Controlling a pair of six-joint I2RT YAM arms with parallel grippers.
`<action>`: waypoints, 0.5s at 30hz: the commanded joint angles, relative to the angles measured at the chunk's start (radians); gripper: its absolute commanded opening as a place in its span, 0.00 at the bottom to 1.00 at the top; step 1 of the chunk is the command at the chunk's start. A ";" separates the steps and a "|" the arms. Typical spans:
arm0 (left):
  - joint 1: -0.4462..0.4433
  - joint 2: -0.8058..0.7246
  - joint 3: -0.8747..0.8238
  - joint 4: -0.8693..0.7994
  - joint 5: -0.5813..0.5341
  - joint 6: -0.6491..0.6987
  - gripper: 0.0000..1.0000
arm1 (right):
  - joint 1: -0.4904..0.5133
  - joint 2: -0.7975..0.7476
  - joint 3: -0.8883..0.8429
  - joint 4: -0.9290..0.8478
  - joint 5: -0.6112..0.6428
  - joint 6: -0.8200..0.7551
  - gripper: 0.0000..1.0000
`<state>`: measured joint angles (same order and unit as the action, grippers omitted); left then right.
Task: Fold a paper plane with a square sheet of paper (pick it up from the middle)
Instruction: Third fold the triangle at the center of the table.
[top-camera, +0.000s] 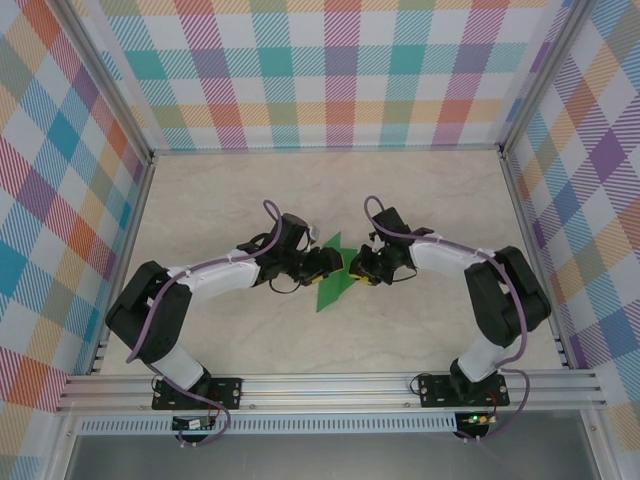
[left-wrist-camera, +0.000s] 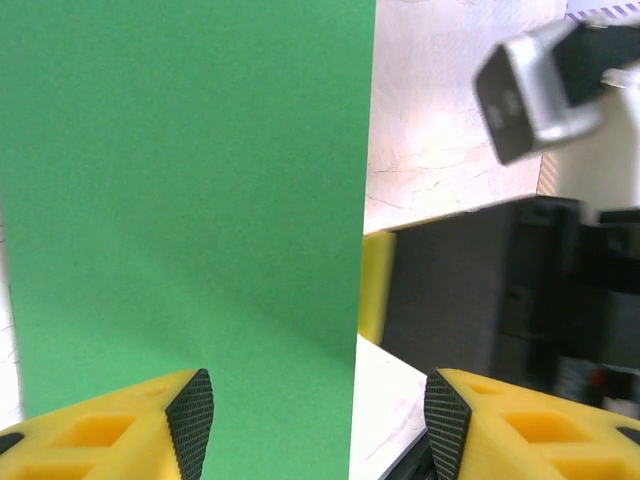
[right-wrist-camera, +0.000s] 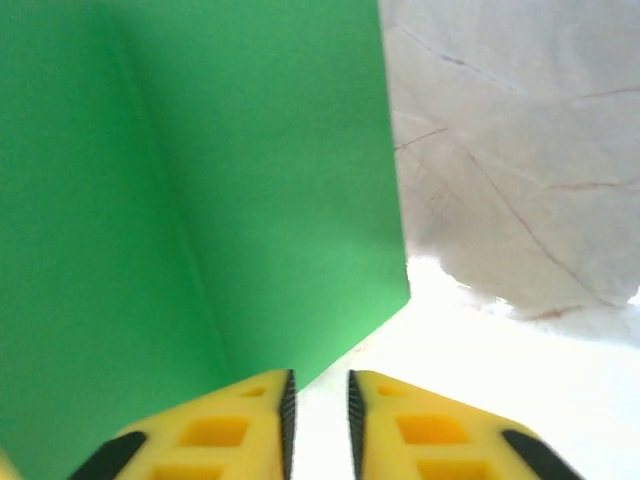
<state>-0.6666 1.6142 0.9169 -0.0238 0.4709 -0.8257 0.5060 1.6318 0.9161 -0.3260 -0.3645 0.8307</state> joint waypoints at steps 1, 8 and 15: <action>-0.005 0.026 -0.019 0.039 0.015 0.004 0.59 | -0.012 -0.083 -0.085 0.104 -0.080 0.051 0.33; -0.004 0.046 -0.039 0.060 -0.003 0.005 0.52 | -0.012 -0.225 -0.275 0.331 -0.197 0.180 0.57; -0.004 0.086 -0.050 0.145 0.037 -0.025 0.58 | -0.003 -0.237 -0.328 0.396 -0.257 0.172 0.64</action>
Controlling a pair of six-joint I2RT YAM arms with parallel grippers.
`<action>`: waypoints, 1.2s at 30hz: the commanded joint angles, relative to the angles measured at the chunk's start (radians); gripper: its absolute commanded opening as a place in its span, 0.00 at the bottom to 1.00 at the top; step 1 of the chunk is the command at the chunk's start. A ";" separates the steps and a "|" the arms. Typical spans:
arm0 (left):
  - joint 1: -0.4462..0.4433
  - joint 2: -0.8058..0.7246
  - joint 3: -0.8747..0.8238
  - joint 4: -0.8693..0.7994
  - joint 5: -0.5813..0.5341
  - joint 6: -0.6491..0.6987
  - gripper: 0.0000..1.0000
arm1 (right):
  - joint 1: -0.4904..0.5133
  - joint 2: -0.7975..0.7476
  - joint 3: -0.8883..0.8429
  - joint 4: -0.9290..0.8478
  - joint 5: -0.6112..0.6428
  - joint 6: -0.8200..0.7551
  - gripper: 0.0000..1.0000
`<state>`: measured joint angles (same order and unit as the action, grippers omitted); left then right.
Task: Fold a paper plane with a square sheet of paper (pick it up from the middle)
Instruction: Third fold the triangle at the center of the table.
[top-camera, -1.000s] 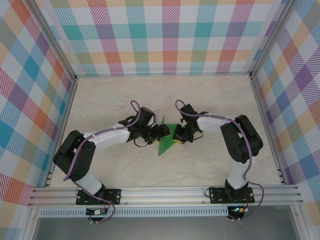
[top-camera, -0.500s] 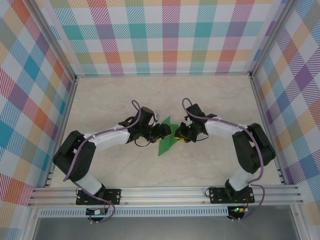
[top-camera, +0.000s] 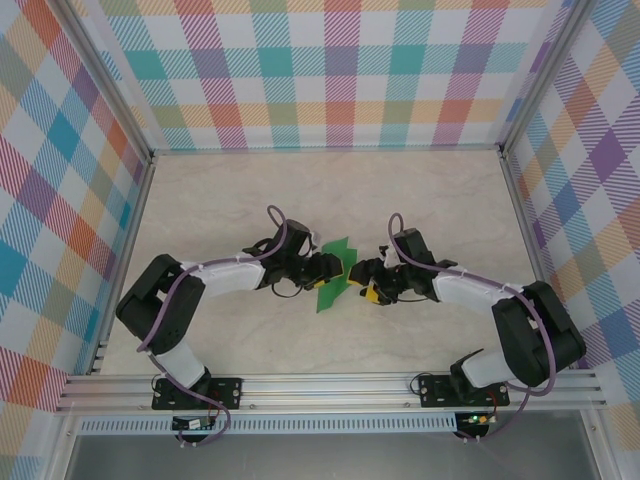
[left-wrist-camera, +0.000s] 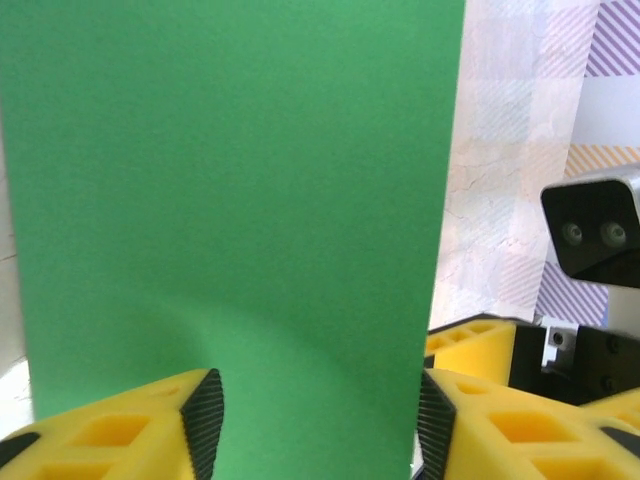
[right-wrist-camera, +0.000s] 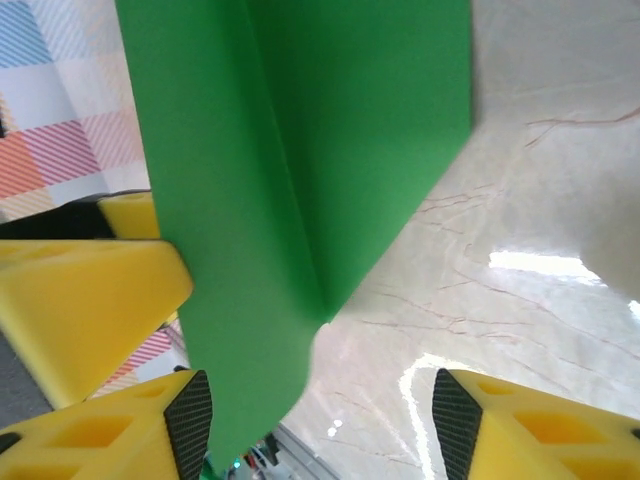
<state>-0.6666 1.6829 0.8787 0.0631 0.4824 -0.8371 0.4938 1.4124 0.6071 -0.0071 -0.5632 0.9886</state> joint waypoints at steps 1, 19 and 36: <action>-0.004 0.022 -0.009 0.061 0.026 -0.015 0.59 | 0.011 -0.020 -0.024 0.087 -0.062 0.016 0.64; -0.004 0.062 0.009 0.088 0.037 -0.038 0.76 | 0.069 0.027 -0.048 0.150 -0.071 0.004 0.70; 0.007 0.066 0.009 0.041 -0.010 -0.029 0.53 | 0.084 0.013 -0.056 0.001 0.086 0.105 0.10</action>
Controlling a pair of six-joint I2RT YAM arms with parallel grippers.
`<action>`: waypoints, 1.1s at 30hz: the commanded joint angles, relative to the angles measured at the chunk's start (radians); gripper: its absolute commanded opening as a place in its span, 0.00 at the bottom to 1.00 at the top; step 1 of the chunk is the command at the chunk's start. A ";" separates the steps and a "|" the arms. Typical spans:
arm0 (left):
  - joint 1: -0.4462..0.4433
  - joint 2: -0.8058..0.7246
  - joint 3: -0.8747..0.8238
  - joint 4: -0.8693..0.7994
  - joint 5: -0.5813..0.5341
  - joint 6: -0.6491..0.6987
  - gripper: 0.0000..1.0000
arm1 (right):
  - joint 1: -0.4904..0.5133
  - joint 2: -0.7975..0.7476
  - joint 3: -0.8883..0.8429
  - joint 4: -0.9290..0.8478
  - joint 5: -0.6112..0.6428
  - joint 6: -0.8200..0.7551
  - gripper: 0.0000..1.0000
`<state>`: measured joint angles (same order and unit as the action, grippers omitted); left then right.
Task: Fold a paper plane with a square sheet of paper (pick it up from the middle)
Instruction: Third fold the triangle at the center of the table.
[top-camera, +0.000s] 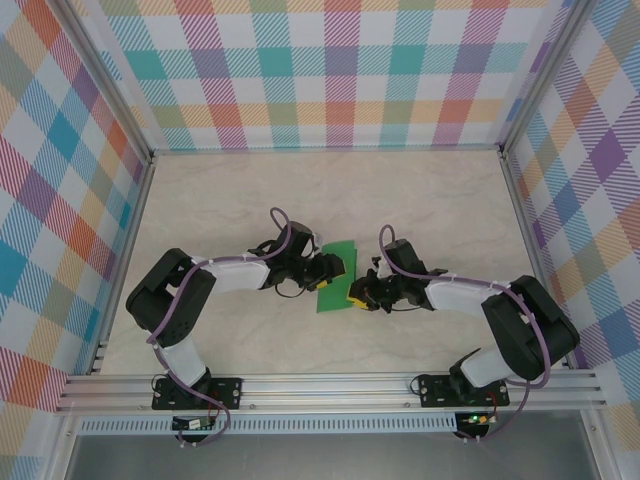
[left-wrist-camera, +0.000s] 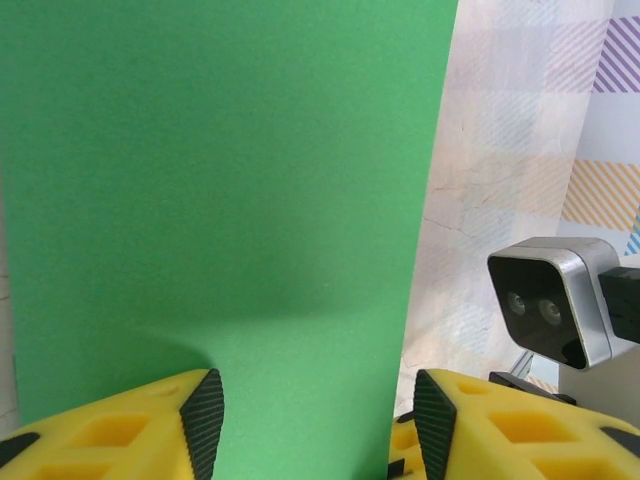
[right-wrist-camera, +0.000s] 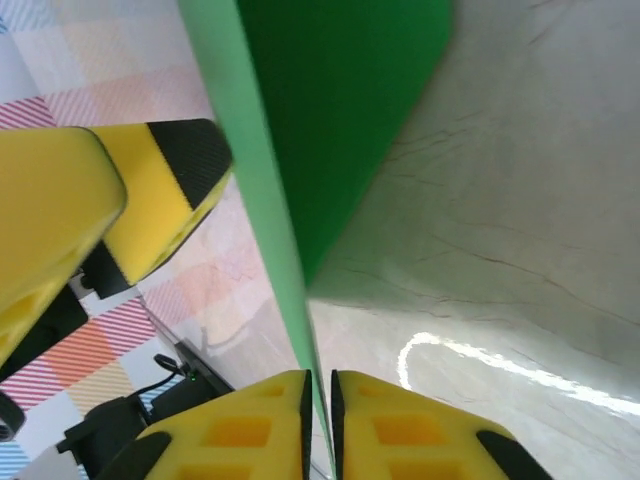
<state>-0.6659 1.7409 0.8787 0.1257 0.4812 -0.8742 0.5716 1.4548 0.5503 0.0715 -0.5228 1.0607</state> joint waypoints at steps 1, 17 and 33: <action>0.008 0.007 0.010 -0.024 -0.008 0.010 0.51 | 0.007 -0.030 0.014 -0.116 0.055 0.027 0.09; 0.017 0.049 0.092 -0.182 -0.060 0.132 0.36 | -0.026 0.124 0.288 -0.617 -0.023 -0.370 0.04; 0.017 0.103 0.104 -0.183 -0.066 0.144 0.33 | -0.042 0.087 0.207 -0.422 -0.085 -0.174 0.26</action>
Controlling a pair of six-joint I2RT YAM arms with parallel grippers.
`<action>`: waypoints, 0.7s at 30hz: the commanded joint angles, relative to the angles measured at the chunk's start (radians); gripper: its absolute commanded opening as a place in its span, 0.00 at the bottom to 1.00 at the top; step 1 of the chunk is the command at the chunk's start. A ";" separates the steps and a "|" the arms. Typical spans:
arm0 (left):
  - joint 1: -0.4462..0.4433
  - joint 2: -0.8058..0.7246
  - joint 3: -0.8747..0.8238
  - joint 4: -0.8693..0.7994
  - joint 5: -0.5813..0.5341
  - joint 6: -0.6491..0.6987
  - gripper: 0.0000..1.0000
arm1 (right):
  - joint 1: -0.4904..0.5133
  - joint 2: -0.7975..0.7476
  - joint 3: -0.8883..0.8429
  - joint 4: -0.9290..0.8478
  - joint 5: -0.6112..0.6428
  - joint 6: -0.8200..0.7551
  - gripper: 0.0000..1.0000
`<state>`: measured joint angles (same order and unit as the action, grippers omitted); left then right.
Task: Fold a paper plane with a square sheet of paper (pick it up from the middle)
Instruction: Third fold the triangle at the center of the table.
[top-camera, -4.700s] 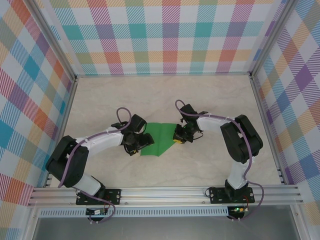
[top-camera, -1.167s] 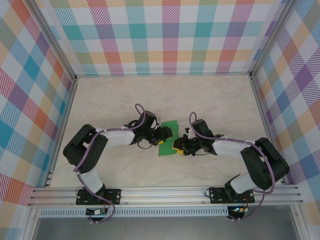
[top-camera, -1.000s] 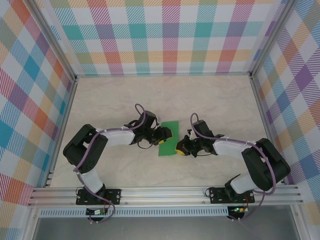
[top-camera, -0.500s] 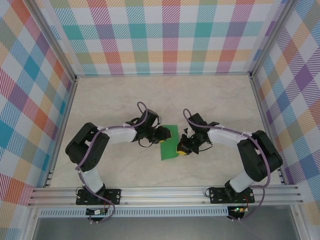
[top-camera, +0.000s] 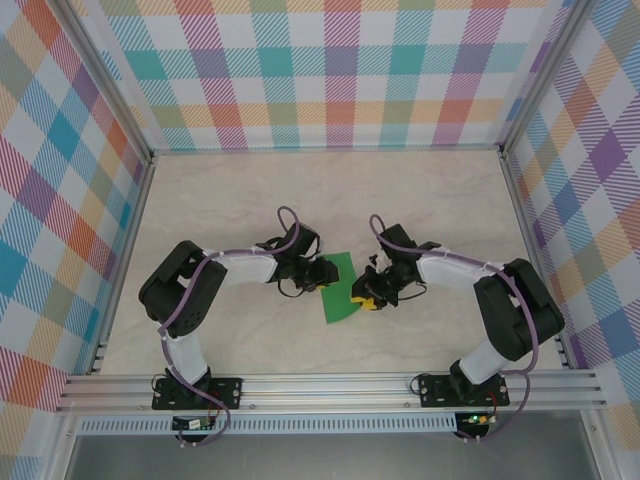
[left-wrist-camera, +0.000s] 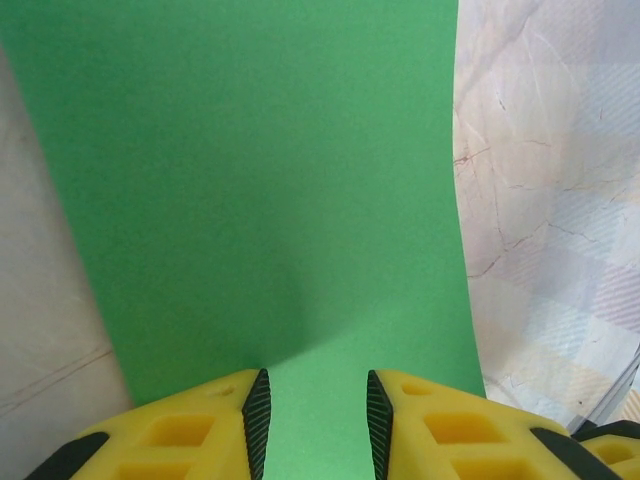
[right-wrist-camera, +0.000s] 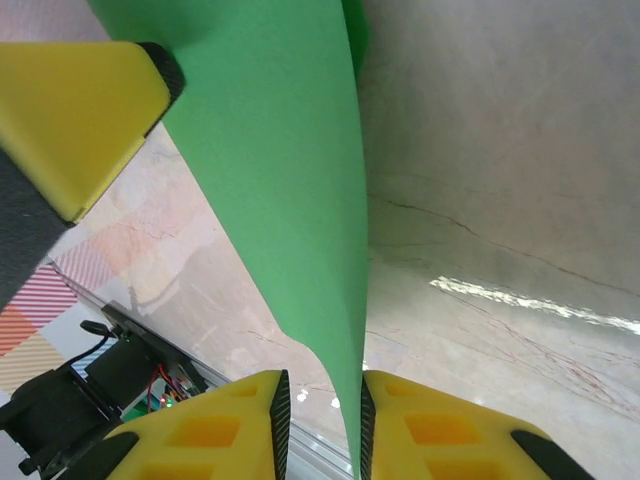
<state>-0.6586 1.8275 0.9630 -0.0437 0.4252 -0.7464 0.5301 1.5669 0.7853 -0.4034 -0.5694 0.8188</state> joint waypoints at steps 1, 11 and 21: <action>0.011 0.018 0.020 -0.014 -0.009 0.015 0.33 | -0.001 -0.030 -0.036 0.056 -0.039 0.076 0.26; 0.010 0.016 0.005 -0.009 -0.013 0.013 0.32 | 0.001 -0.066 -0.071 0.069 -0.020 0.110 0.12; 0.009 -0.008 0.013 -0.018 -0.009 0.009 0.32 | 0.052 0.059 0.055 0.125 -0.039 0.075 0.06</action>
<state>-0.6586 1.8290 0.9653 -0.0471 0.4248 -0.7433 0.5667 1.5864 0.7925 -0.3206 -0.5888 0.9047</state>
